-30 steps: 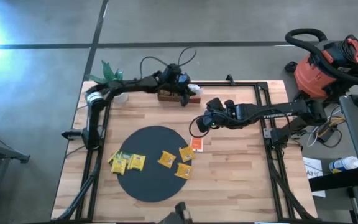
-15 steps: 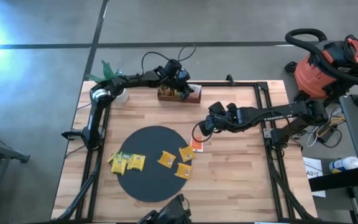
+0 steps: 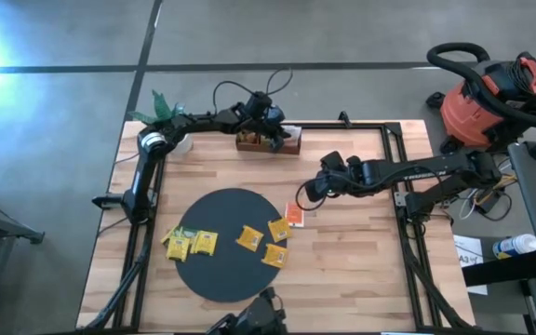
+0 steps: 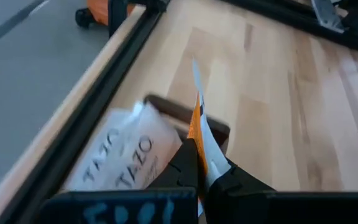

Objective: Pick & Place Tea
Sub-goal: Put the white tea bag into the right section of the wooden organizer

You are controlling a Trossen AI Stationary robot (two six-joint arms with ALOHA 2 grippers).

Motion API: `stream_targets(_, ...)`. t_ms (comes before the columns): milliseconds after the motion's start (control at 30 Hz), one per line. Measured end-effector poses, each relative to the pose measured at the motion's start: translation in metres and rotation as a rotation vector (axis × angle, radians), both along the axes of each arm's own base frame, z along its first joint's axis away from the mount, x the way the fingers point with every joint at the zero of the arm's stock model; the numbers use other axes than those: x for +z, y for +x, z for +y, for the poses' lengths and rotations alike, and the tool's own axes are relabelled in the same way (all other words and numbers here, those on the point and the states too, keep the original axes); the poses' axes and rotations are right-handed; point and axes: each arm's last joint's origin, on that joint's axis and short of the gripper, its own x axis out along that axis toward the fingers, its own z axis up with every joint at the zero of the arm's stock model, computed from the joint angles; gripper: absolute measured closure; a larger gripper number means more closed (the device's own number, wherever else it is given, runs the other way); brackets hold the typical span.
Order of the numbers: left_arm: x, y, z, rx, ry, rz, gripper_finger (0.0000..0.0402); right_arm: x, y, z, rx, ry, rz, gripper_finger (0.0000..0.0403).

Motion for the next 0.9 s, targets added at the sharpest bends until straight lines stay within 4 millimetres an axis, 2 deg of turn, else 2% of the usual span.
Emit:
stream_targets(333, -0.027, -0.011, -0.005, 0.072, 0.005, 0.080, 0.0401, 0.000, 0.000, -0.004, -0.002, -0.007, -0.002, 0.0335)
stream_targets(533, -0.026, -0.011, -0.004, 0.119, 0.016, 0.093, 0.0395, -0.001, 0.001, -0.004, -0.002, -0.005, -0.013, 0.0335)
stream_targets(900, -0.012, -0.008, -0.005, 0.182, 0.014, 0.103, 0.0321, -0.005, 0.003, -0.007, -0.001, 0.016, -0.002, 0.0335)
